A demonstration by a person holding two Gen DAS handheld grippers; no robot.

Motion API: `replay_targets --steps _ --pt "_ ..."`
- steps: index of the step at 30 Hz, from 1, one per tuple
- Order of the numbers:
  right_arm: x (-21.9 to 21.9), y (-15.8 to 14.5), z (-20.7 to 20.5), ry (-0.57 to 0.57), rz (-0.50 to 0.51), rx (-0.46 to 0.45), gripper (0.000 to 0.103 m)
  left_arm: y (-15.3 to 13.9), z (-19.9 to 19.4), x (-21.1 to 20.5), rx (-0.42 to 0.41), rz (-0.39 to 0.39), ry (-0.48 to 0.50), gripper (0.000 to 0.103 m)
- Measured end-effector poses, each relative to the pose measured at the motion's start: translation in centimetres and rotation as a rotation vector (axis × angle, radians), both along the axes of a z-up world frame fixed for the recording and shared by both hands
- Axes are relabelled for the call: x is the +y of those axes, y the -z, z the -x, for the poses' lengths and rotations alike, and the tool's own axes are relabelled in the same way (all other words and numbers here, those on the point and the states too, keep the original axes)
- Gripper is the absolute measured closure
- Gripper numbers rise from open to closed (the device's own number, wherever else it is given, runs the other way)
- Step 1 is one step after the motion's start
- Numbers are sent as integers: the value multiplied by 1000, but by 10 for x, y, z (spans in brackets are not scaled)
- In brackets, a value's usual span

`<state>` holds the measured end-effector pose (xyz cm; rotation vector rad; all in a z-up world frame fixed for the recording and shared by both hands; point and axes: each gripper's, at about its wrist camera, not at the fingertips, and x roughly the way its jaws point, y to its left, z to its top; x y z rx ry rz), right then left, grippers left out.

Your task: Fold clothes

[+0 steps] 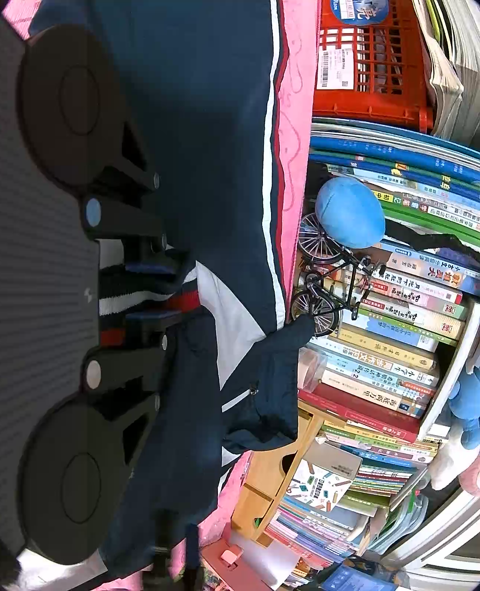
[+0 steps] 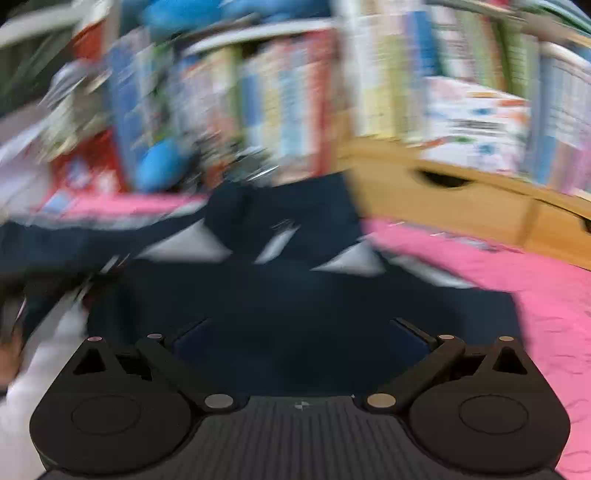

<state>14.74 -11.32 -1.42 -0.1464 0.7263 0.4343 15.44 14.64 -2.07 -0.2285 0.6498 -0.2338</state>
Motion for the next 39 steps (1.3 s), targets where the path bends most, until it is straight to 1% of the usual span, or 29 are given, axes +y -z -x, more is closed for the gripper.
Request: replay_targets --steps 2,5,10,11,13,15,16,17,18,20,22,24,26,30,33,35,37,39 --pt "-1 12 1 12 52 32 2 0 0 0 0 2 0 83" --pt "-36 24 -1 100 38 81 1 0 0 -1 1 2 1 83" --pt "-101 27 10 272 105 36 0 0 0 -1 1 1 0 83" --pt "-113 27 10 309 100 42 0 0 0 -1 1 -2 0 83" --pt "-138 24 15 390 26 84 0 -1 0 -2 0 -8 -3 83" --pt "-151 18 31 409 -25 78 0 -2 1 1 4 2 -12 81" --pt "-154 14 41 401 -43 63 0 -4 2 3 13 14 -19 79" --pt "-155 9 54 378 -53 40 0 -7 4 7 27 30 -34 66" --pt "-154 4 66 351 -60 14 0 -10 7 10 39 45 -52 52" --pt "-154 -6 89 297 -69 -34 0 -19 17 17 40 61 -72 46" --pt "-150 -13 110 253 -85 -60 0 -28 31 24 30 63 -78 44" --pt "-145 -18 131 212 -103 -78 0 -35 49 32 19 65 -95 32" --pt "-140 -20 149 175 -130 -80 0 -43 69 42 3 62 -117 28" --pt "-121 -21 178 102 -193 -72 0 -46 107 71 -1 16 -204 27" --pt "-103 -22 195 36 -227 -68 0 -45 129 100 13 1 -303 26" --pt "-90 -23 205 -7 -242 -71 0 -43 139 123 19 15 -389 25" --pt "-73 -24 209 -42 -259 -75 0 -40 146 147 22 56 -476 24" --pt "-54 -24 210 -84 -275 -70 0 -36 143 162 23 85 -527 24"
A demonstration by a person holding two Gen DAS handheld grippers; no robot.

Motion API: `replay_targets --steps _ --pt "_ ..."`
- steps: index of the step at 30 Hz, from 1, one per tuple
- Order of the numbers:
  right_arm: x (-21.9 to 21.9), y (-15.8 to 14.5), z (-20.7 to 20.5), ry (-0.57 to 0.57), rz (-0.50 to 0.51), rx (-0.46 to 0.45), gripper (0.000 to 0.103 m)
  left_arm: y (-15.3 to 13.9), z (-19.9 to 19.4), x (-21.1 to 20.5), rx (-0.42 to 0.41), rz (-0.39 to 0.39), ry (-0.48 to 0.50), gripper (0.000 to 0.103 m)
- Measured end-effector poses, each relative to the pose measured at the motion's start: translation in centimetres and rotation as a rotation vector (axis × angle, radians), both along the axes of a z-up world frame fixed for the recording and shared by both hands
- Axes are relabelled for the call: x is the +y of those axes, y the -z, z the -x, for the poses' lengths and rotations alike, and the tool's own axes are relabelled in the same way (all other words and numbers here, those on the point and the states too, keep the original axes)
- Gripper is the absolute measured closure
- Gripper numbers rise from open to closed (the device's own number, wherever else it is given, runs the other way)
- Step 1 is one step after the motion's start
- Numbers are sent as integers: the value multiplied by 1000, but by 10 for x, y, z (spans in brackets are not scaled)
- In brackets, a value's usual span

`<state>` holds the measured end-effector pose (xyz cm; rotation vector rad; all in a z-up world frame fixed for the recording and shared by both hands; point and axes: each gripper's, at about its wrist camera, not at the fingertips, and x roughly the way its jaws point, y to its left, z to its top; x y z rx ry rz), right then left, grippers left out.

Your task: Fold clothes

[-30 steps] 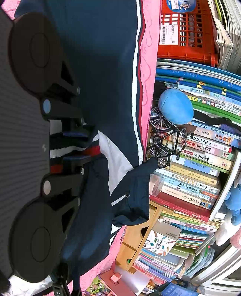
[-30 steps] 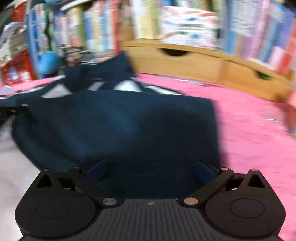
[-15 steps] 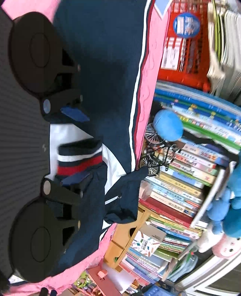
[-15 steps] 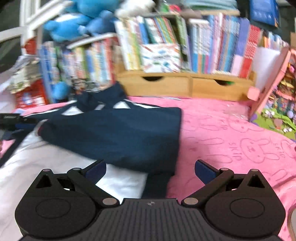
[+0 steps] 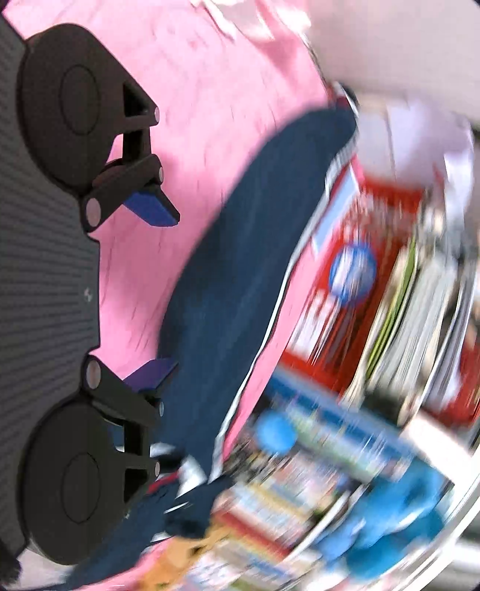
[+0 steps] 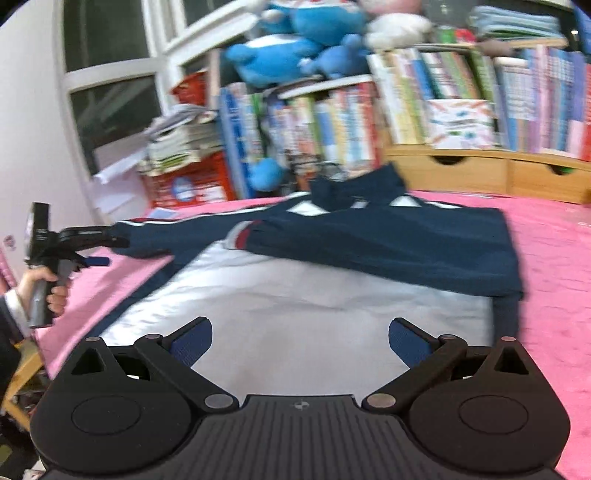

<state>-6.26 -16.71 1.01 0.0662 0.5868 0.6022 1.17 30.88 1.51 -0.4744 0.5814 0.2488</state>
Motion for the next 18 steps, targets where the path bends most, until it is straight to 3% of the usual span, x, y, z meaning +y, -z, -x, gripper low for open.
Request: replay_targets --steps 3,7,10,15,18 --pt "32 3 -4 -48 8 -6 0 6 -9 19 -6 33 -63 24" --pt "66 19 -17 -27 47 -18 0 14 -21 45 -14 78 -148 24" --pt "75 32 -26 2 18 18 0 19 -33 64 -23 105 -202 17" --pt "83 46 -40 51 47 95 0 20 -64 90 -16 19 -278 15" --pt "82 48 -40 59 45 96 0 23 -80 106 -32 -9 -323 13"
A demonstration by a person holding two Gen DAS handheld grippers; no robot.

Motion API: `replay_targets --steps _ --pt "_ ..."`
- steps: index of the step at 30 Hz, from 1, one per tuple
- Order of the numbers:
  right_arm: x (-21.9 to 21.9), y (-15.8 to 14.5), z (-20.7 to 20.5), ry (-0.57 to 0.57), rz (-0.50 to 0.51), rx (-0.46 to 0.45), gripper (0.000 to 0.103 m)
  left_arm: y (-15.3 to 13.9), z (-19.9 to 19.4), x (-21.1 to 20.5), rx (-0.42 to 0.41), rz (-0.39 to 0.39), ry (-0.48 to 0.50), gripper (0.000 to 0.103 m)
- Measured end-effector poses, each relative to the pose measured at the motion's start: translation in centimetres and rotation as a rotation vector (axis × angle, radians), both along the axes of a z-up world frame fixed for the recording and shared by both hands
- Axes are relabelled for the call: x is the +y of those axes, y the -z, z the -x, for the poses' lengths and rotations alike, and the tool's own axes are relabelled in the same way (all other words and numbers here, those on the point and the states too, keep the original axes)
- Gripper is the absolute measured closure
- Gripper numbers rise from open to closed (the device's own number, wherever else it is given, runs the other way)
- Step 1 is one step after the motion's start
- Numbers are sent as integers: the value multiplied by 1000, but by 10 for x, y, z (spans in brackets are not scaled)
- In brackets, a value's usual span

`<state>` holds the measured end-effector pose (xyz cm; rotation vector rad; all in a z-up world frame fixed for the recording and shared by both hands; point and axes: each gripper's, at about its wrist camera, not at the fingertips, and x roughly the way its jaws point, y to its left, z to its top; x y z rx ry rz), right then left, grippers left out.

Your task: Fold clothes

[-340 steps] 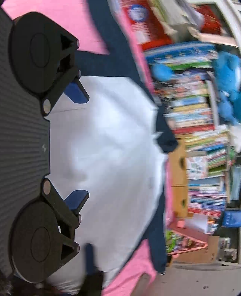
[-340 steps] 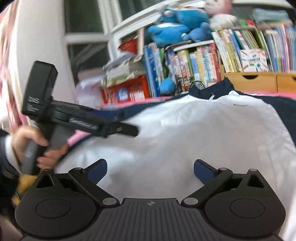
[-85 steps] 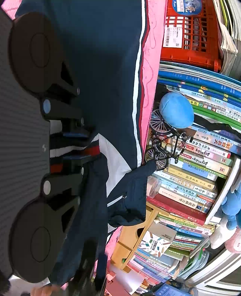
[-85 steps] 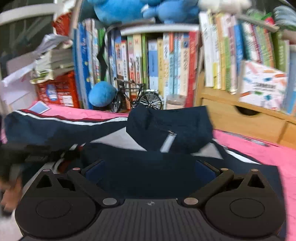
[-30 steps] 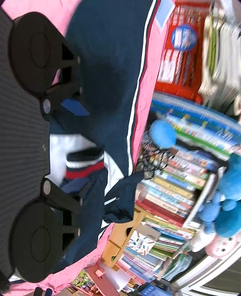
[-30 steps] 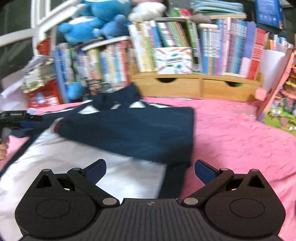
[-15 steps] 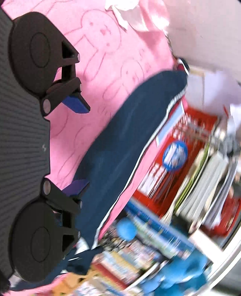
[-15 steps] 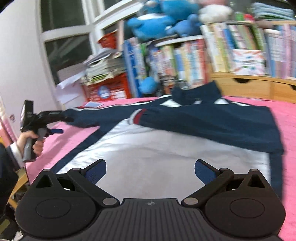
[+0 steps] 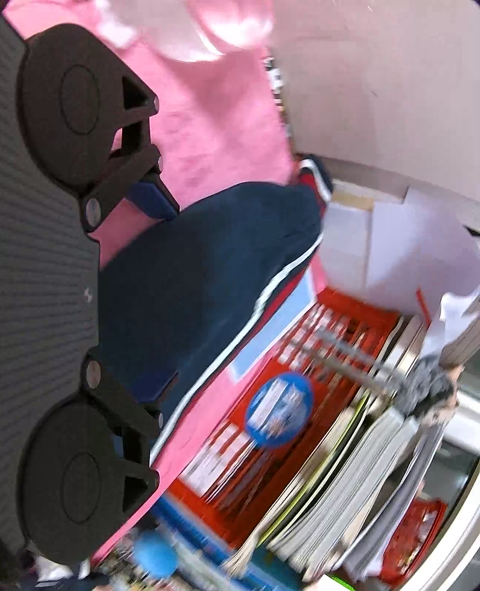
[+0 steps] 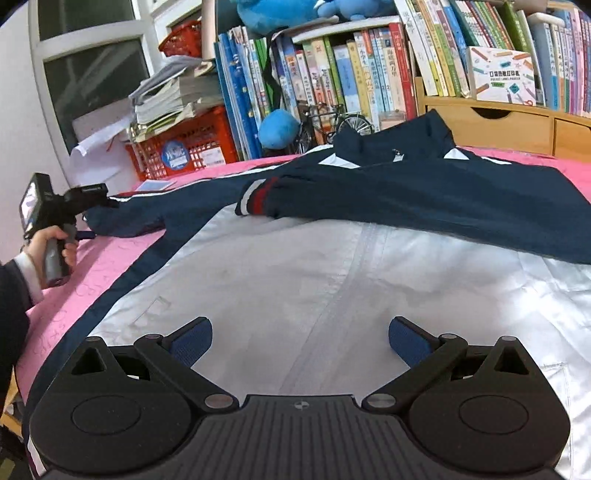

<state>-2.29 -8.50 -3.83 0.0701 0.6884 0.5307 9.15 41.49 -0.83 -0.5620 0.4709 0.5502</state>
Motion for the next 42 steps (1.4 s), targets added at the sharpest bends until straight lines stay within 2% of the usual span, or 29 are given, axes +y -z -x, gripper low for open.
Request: replay_targets --steps 4,5,6,7,8,9,11,13,17,20,22,24,28,31,32,34,35,36,37,40,42 --pt "6 1 1 1 42 -8 0 4 -17 16 -21 -10 -34 14" --pt "9 1 2 1 57 -11 0 5 -19 19 -32 -2 -41 24" --pt "11 1 3 0 74 -15 0 6 -21 22 -43 6 -48 57" --pt "14 1 3 0 92 -19 0 7 -23 25 -54 13 -55 66" --pt "17 2 4 -1 109 -22 0 8 -25 29 -65 21 -62 93" --pt "19 2 5 -2 127 -26 0 10 -25 33 -84 45 -61 101" --pt "23 2 5 -3 152 -31 0 10 -19 36 -129 75 -56 101" --pt "22 3 5 -3 143 -29 0 3 -14 29 -174 44 -33 101" --pt "19 3 4 -3 130 -26 0 -21 -10 5 -252 -9 80 101" --pt "18 3 4 -3 116 -23 0 -44 -9 -28 -319 -52 205 101" --pt "15 3 3 -2 99 -20 0 -62 -7 -62 -364 -101 339 101" --pt "13 2 3 -2 81 -16 0 -78 0 -112 -375 -195 511 101" --pt "8 2 2 11 53 -11 0 -86 17 -218 -286 -362 856 96" --pt "4 2 1 24 32 -7 0 -62 27 -271 -115 -388 997 81" --pt "3 2 1 28 25 -5 0 -53 29 -280 -62 -375 1018 73" --pt "0 2 0 38 8 -2 0 -35 32 -290 20 -336 1040 67" --pt "-3 2 0 43 -6 2 0 -28 34 -290 49 -312 1048 60" --pt "-4 1 0 47 -17 4 0 -23 38 -288 65 -294 1051 53" --pt "-5 1 -1 48 -22 5 0 -21 43 -284 69 -281 1050 51" --pt "-7 1 -1 52 -33 8 0 -23 66 -264 26 -258 1031 41" --pt "-5 1 -1 52 -20 7 0 -24 75 -248 -14 -267 988 20"
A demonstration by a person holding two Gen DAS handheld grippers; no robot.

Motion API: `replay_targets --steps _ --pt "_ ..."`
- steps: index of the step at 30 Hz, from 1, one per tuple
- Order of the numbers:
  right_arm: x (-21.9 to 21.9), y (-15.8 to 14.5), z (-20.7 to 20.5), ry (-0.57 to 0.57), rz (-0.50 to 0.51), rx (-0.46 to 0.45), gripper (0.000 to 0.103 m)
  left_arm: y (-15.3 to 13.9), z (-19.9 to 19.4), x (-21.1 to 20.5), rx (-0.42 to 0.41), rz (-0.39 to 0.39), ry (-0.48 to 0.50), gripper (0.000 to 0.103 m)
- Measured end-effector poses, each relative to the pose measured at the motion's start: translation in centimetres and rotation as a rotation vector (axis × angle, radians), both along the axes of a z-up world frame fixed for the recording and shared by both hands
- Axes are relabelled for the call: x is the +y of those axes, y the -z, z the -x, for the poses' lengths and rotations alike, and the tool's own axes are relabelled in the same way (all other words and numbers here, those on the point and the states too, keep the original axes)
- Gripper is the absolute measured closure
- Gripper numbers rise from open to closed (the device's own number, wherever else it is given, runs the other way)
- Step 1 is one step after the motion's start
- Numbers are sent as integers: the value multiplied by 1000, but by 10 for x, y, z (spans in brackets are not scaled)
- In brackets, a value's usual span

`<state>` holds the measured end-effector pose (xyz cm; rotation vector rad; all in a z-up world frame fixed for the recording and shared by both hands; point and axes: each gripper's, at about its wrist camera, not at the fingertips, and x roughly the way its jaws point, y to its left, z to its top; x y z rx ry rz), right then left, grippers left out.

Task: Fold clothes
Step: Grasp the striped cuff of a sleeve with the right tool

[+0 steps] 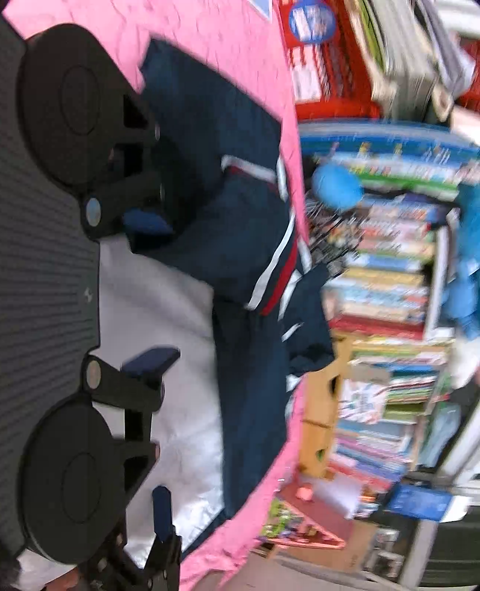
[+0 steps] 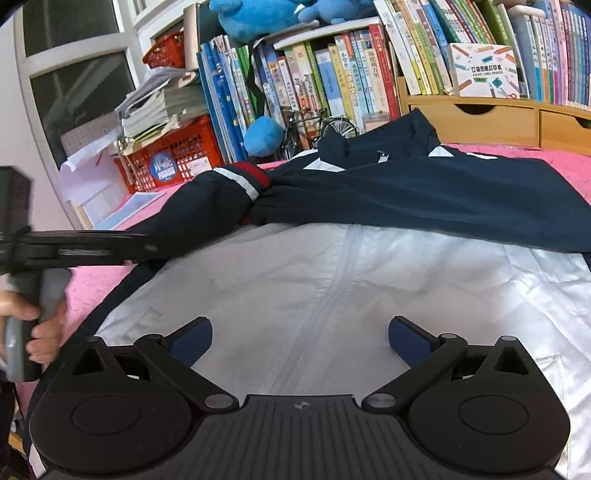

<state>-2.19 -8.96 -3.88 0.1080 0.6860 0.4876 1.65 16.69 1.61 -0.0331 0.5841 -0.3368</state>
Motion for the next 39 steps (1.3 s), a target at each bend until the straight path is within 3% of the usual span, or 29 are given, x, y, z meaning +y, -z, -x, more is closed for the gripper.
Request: replay_targets --steps 4,9,12,15,17,19,24,29,31,33,39 --pt "7 -9 -6 -17 25 24 0 5 13 26 -54 -13 -94 19" --pt "40 -56 -32 -74 -27 2 0 17 10 57 -3 59 -232 19" --pt "98 -78 -52 -152 77 -77 0 19 4 66 45 81 -277 19" --pt "150 -82 -72 -201 177 -123 0 22 1 71 65 107 -287 18" --pt "146 -79 -79 -158 187 -114 2 23 3 77 63 141 -288 18" --pt "142 -75 -86 -115 197 -106 11 23 6 82 61 175 -290 18" --pt "132 -67 -105 -7 221 -85 45 24 9 91 57 231 -291 18" --pt "122 -58 -123 101 244 -64 45 24 9 89 57 219 -290 14" --pt "110 -55 -128 155 240 -54 40 24 8 89 58 213 -288 13" --pt "74 -54 -126 246 183 -33 29 24 8 88 60 203 -287 13" --pt "-1 -32 -126 414 36 111 19 24 6 83 64 164 -284 12"
